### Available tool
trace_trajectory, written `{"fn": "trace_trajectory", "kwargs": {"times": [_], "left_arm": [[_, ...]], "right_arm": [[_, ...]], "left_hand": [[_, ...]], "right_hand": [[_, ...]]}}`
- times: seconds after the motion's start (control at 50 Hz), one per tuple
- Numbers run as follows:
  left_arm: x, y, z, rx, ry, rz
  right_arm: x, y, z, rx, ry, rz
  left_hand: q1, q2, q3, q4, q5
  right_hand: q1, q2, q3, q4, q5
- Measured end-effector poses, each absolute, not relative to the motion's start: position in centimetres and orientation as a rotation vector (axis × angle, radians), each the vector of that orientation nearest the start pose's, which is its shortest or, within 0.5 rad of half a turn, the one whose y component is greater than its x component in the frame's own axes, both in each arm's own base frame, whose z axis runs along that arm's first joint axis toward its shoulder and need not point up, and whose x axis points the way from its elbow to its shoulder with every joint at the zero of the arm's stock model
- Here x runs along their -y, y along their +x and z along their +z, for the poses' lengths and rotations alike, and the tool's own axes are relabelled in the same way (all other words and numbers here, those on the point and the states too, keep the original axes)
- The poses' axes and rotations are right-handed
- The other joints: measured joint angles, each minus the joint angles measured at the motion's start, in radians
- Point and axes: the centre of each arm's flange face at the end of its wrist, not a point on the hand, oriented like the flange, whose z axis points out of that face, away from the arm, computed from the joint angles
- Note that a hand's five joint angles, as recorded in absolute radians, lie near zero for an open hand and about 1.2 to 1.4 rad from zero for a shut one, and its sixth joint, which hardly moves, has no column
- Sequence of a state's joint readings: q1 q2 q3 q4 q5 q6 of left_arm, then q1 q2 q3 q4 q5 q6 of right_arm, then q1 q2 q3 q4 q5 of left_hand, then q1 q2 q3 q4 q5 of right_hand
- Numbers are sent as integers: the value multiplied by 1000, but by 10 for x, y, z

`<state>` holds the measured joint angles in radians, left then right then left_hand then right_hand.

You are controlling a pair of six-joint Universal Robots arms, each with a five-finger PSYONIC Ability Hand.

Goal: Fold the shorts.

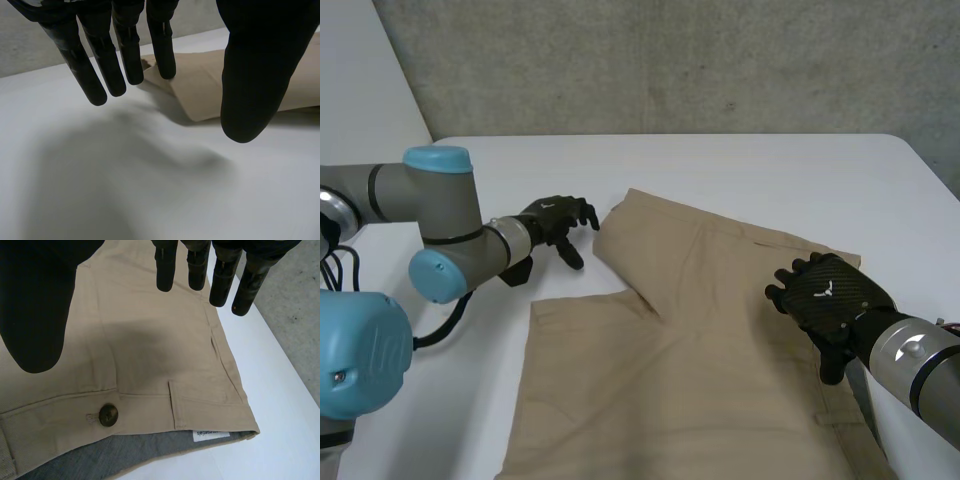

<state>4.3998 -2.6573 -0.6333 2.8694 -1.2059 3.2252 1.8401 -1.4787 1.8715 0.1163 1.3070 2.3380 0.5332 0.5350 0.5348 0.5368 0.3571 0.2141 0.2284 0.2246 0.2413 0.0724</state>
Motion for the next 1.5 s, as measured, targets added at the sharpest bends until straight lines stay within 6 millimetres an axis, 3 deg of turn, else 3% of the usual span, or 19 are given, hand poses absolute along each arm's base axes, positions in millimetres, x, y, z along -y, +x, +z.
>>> {"fn": "trace_trajectory", "kwargs": {"times": [0.3, 0.58, 0.78, 0.88, 0.94, 1.08, 1.12, 1.24, 1.36, 1.5], "left_arm": [[401, -298, 121, -2840, 887, -1878], [387, -317, 120, -2864, 998, -1884], [380, -324, 122, -2886, 1055, -1887], [376, -326, 127, -2888, 1057, -1888], [374, -326, 133, -2882, 1057, -1899], [367, -326, 162, -2838, 1045, -1998], [364, -326, 176, -2818, 1028, -2060], [358, -329, 195, -2812, 989, -2161], [346, -338, 199, -2859, 997, -2192], [330, -349, 194, -2907, 1069, -2158]], "right_arm": [[206, 217, 195, -2232, -1574, -1654], [207, 217, 193, -2229, -1569, -1670], [221, 224, 210, -2187, -1457, -1782], [233, 229, 218, -2172, -1380, -1817], [241, 233, 220, -2168, -1343, -1822], [252, 258, 224, -2113, -1207, -1781], [259, 276, 222, -2083, -1118, -1728], [272, 309, 210, -2031, -1015, -1630], [285, 336, 196, -1998, -963, -1585], [306, 350, 189, -2001, -867, -1602]], "left_hand": [[0, 0, 0, 0, 0], [74, 64, 61, 64, 62], [308, 304, 303, 303, 302], [587, 601, 592, 596, 595], [597, 645, 642, 648, 627], [597, 655, 652, 662, 627], [597, 655, 652, 662, 627], [597, 655, 652, 663, 627], [597, 657, 652, 663, 627], [597, 657, 652, 663, 627]], "right_hand": [[0, 0, 0, 0, 0], [0, 0, 0, 0, 0], [0, 0, 0, 0, 0], [0, 0, 0, 0, 0], [0, 0, 0, 0, 0], [0, 0, 0, 0, 0], [0, 0, 0, 0, 0], [1, 3, 12, 2, 4], [4, 24, 32, 2, 4], [59, 94, 98, 83, 72]]}}
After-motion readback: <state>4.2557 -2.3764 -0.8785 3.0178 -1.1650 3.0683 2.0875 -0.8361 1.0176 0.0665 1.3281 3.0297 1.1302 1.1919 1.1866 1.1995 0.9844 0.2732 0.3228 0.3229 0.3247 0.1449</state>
